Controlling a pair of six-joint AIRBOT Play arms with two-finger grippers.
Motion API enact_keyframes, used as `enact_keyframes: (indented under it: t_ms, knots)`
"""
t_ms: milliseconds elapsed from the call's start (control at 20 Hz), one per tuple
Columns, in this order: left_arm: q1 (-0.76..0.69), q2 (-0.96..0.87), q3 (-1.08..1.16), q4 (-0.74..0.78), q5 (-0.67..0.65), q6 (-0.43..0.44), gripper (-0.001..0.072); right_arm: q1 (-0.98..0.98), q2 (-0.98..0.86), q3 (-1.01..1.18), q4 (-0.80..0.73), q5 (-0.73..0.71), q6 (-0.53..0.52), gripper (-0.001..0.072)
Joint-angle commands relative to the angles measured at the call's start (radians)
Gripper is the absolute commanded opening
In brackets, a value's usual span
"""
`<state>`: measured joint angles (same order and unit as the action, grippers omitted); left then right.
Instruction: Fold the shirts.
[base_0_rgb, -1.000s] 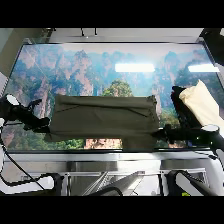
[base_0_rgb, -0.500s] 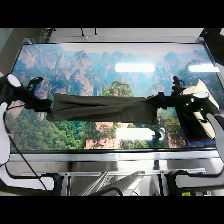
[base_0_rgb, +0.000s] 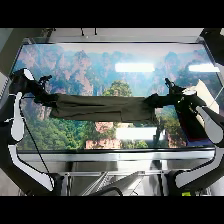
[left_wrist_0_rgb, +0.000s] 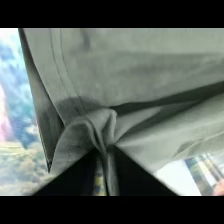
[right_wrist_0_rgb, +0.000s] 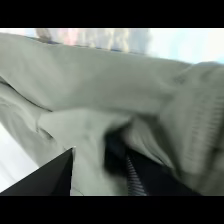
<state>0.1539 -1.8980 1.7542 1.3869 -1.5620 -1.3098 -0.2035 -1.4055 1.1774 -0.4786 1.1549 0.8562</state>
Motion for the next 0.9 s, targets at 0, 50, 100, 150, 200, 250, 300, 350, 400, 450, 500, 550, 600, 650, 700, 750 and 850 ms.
enact_keyframes:
  t_ms: [0, 50, 100, 150, 200, 250, 300, 350, 400, 450, 500, 550, 600, 650, 700, 750, 850]
  knots:
    - [-0.001, -0.022, 0.104, -0.048, -0.022, -0.040, 0.0689, -0.047, 0.041, 0.046, -0.152, 0.047, 0.069, 0.0473]
    - [-0.001, -0.013, 0.129, -0.054, -0.013, -0.047, 0.0688, -0.063, 0.062, 0.046, -0.194, 0.047, 0.088, 0.0661]
    - [-0.001, -0.002, 0.145, -0.051, -0.005, -0.047, 0.0687, -0.074, 0.074, 0.046, -0.238, 0.047, 0.107, 0.0685]
    - [-0.001, 0.007, 0.154, -0.051, 0.003, -0.060, 0.0687, -0.084, 0.078, 0.046, -0.287, 0.050, 0.133, 0.0687]
    - [-0.001, 0.013, 0.160, -0.054, 0.013, -0.088, 0.0687, -0.085, 0.075, 0.043, -0.325, 0.058, 0.152, 0.0694]
    - [-0.001, 0.016, 0.160, -0.056, 0.012, -0.108, 0.0687, -0.085, 0.068, 0.034, -0.341, 0.061, 0.165, 0.0694]
    - [-0.005, 0.016, 0.160, -0.063, 0.000, -0.113, 0.0686, -0.080, 0.056, 0.024, -0.329, 0.066, 0.165, 0.0694]
    - [-0.011, 0.015, 0.159, -0.080, -0.011, -0.113, 0.0686, -0.074, 0.040, 0.018, -0.310, 0.077, 0.164, 0.0694]
    - [-0.017, 0.014, 0.160, -0.097, -0.014, -0.112, 0.0685, -0.067, 0.023, 0.017, -0.295, 0.085, 0.163, 0.0694]
    - [-0.019, 0.014, 0.160, -0.121, -0.015, -0.112, 0.0685, -0.057, 0.006, 0.017, -0.288, 0.084, 0.162, 0.0694]
    - [-0.027, 0.014, 0.160, -0.147, -0.015, -0.111, 0.0685, -0.052, -0.008, 0.017, -0.280, 0.085, 0.162, 0.0694]
    - [-0.031, 0.014, 0.160, -0.175, -0.014, -0.108, 0.0685, -0.043, -0.021, 0.017, -0.270, 0.085, 0.162, 0.0695]
    - [-0.035, 0.014, 0.160, -0.204, -0.013, -0.108, 0.0685, -0.031, -0.033, 0.017, -0.254, 0.085, 0.161, 0.0694]
    - [-0.046, 0.014, 0.160, -0.230, -0.011, -0.106, 0.0685, -0.021, -0.043, 0.017, -0.238, 0.085, 0.149, 0.0694]
    - [-0.056, 0.013, 0.160, -0.249, -0.010, -0.105, 0.0684, -0.011, -0.054, 0.017, -0.219, 0.084, 0.131, 0.0694]
    - [-0.069, 0.013, 0.160, -0.265, -0.010, -0.104, 0.0684, -0.001, -0.063, 0.017, -0.206, 0.084, 0.123, 0.0693]
    - [-0.110, 0.013, 0.159, -0.263, -0.008, -0.104, 0.0683, 0.012, -0.076, 0.017, -0.203, 0.084, 0.114, 0.0497]
